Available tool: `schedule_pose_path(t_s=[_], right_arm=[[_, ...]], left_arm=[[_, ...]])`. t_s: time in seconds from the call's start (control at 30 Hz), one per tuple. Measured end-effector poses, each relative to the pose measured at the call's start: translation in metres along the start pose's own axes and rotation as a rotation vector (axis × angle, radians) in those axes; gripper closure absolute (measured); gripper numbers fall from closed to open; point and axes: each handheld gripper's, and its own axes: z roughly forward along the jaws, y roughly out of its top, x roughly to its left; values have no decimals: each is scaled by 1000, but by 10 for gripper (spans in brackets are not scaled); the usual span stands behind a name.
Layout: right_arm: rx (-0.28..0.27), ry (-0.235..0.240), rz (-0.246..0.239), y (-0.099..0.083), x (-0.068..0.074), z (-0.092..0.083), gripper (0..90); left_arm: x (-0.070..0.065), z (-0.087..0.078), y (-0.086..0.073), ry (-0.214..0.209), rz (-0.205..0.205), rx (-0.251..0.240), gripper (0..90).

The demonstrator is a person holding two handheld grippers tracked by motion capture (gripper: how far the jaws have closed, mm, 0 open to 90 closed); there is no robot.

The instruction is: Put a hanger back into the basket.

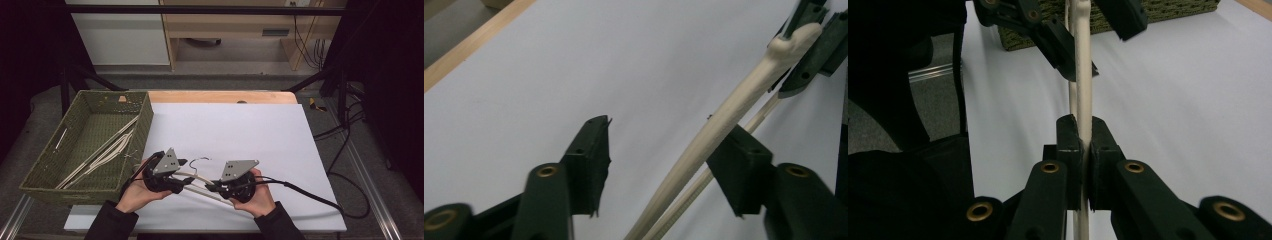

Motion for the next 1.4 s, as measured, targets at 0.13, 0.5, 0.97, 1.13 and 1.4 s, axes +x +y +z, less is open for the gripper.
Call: schedule_pose_path(t_s=[0.13, 0.5, 0.97, 1.13, 1.4], right_arm=[[4, 13, -9, 0, 0, 0, 871], [32, -85, -7, 1, -5, -11, 804], [-94, -255, 29, -7, -19, -32, 352], [-145, -303, 97, -17, -30, -45, 269], [-241, -333, 228, -36, -43, -73, 223]], left_arm=[[-1, 2, 0, -21, 10, 17, 632], [-18, 6, 8, -52, 41, 52, 822], [-17, -1, 8, 3, -108, 13, 860], [-16, -9, 8, 55, -144, -13, 860], [-11, -28, 12, 88, -187, -75, 861]])
